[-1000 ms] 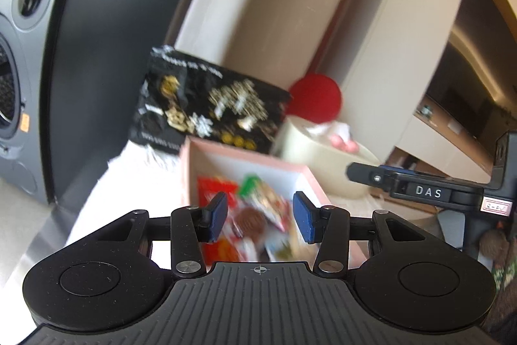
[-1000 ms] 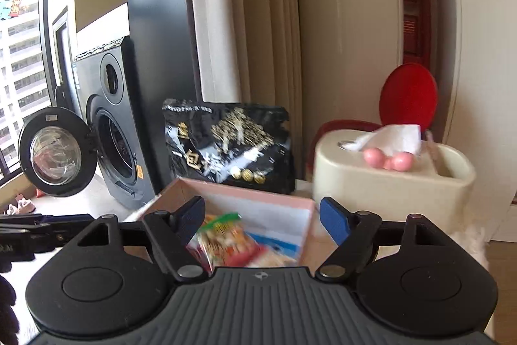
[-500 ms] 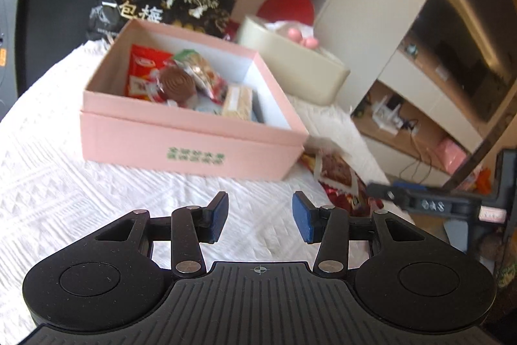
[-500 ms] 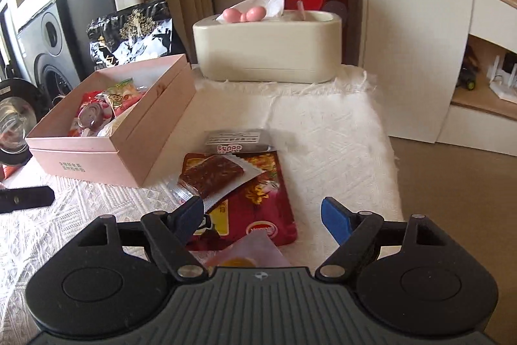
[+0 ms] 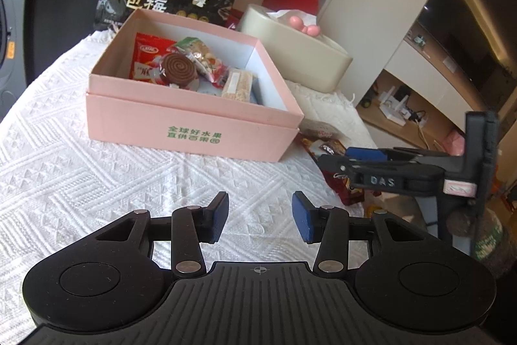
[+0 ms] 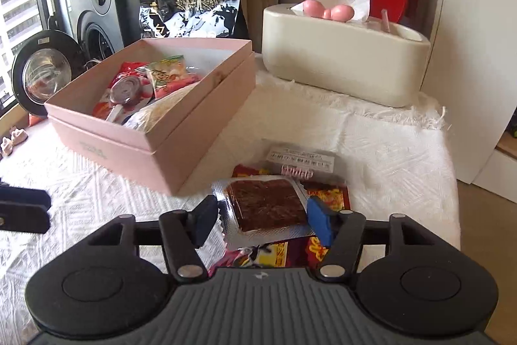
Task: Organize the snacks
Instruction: 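Move the left gripper to the red jerky square while right moves to the biscuit pack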
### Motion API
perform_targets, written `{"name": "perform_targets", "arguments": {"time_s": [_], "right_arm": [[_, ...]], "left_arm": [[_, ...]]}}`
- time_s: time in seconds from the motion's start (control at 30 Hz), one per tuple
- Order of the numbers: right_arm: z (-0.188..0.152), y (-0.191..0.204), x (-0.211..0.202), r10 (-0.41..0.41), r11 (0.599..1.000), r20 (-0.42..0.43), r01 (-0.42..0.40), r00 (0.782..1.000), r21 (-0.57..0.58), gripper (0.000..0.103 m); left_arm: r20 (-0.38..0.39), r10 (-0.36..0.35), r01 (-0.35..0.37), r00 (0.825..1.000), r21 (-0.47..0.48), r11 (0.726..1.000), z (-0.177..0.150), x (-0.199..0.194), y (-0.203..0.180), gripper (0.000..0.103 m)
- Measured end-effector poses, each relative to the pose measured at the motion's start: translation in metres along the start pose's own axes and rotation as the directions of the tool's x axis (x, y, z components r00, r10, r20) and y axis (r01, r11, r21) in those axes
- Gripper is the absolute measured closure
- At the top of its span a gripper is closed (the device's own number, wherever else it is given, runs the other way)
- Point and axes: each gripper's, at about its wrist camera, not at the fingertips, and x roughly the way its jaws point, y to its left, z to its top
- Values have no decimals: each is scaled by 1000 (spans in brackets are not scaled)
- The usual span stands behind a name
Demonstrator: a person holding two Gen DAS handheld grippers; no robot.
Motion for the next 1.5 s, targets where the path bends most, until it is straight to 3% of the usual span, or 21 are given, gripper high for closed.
{"name": "perform_targets", "arguments": {"time_s": [0.13, 0.23, 0.27, 0.33, 0.4, 0.47, 0.57, 0.67, 0.7, 0.73, 0.8, 0.93, 1.0, 1.07, 1.1, 1.2, 1.3, 1.4, 1.47, 1.5], "right_arm": [[-9, 18, -26, 152, 988, 7, -152, 988, -10, 47], [-15, 38, -47, 333, 935, -11, -331, 943, -126, 40], [-15, 44, -53, 331, 929, 6, -324, 944, -176, 37], [-11, 48, -60, 265, 941, 72, -242, 962, -238, 20], [-2, 38, -53, 176, 964, 125, -145, 977, -221, 19], [10, 19, -33, 74, 991, 130, -58, 989, -122, 19], [28, -19, 7, -33, 997, 61, 29, 998, 67, 19], [45, -63, 42, -28, 976, 3, 26, 1000, 216, 20], [47, -75, 50, -24, 967, -10, 25, 1000, 253, 25], [50, -83, 57, -12, 961, -23, 18, 1000, 276, 37], [53, -88, 70, 34, 960, -71, -13, 997, 279, 52], [45, -78, 59, 82, 971, -98, -58, 992, 231, 57], [39, -69, 43, 176, 963, -100, -149, 979, 226, 57], [36, -56, 27, 218, 967, -95, -202, 971, 154, 56], [36, -47, 22, 208, 975, -86, -199, 974, 102, 52], [39, -24, 15, 111, 991, -33, -113, 993, -78, 26], [45, -14, 30, 42, 982, -15, -44, 999, -183, 26], [52, -30, 60, 78, 993, -113, -88, 990, -78, 26], [53, -42, 63, 108, 994, -105, -106, 989, 26, 27], [54, -44, 60, 113, 993, -106, -109, 988, 49, 39]], "left_arm": [[-5, -10, 10, 1000, -6, 1000, -2, 2, 1, 55], [4, 7, -7, 1000, -28, 1000, -2, 0, 5, 55], [8, 16, -15, 1000, -36, 999, -1, -2, 8, 55], [16, 27, -26, 1000, -51, 998, -1, -4, 12, 55], [19, 28, -27, 999, -57, 998, -1, -5, 14, 55], [15, 24, -23, 1000, -52, 998, -1, -4, 14, 55], [7, 14, -14, 1000, -39, 999, -2, -3, 12, 55], [8, -7, 7, 1000, -19, 1000, -3, -3, 9, 55], [7, -17, 17, 1000, -11, 1000, -4, -3, 7, 55], [3, -29, 29, 1000, -1, 1000, -4, -2, 5, 55], [-8, -52, 52, 999, 17, 998, -6, 1, 2, 55], [-26, -77, 78, 997, 28, 997, -9, 6, -2, 55], [-30, -78, 79, 997, 25, 997, -9, 9, -1, 55], [-35, -75, 76, 997, 23, 997, -9, 13, -2, 55], [-39, -73, 74, 997, 27, 997, -10, 14, -4, 55], [-59, -78, 82, 995, 66, 994, -13, 16, -14, 55], [-77, -81, 91, 994, 146, 985, -19, 14, -27, 55], [-92, -72, 91, 993, 226, 970, -25, 14, -39, 55], [-99, -42, 69, 994, 286, 956, -30, 16, -46, 55], [-101, -29, 60, 994, 311, 948, -32, 17, -49, 55]]}}
